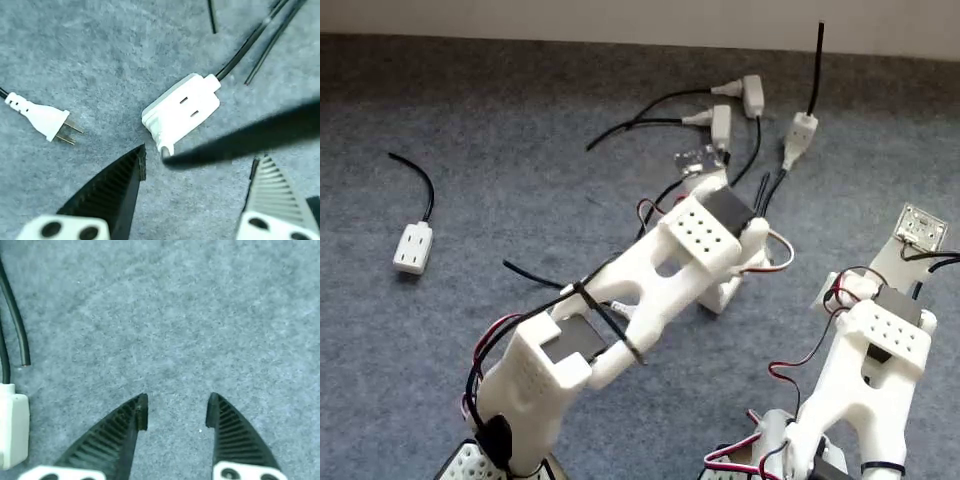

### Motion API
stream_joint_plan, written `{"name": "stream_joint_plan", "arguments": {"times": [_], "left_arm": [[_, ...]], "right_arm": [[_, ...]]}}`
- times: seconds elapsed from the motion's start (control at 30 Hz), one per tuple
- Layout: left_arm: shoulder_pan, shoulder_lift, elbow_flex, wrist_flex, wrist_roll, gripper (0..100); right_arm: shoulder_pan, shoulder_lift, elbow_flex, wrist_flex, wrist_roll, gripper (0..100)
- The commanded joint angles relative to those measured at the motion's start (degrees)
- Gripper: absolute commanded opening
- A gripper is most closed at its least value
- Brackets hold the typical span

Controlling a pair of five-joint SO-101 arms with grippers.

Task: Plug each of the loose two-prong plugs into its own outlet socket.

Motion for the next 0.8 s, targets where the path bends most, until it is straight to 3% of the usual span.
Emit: {"name": "stream_joint_plan", "arguments": {"times": [0.0, 0.23, 0.6, 0.77], "left_arm": [[0.6, -5.3, -7.3, 4.1, -0.4, 34], [-1.9, -11.9, -13.7, 6.8, -0.4, 33], [-20.5, -19.2, -13.8, 5.1, -0.4, 34], [-23.9, -19.4, -12.5, 5.5, -0.3, 33]], "right_arm": [[-2.0, -1.2, -0.8, 0.7, -2.4, 23.8], [-8.5, -1.1, -0.9, 0.8, -6.2, 24.1], [-22.1, -0.2, -8.5, 0.0, -20.9, 24.4], [-31.2, 7.4, -8.7, -3.3, -31.1, 34.3]]}}
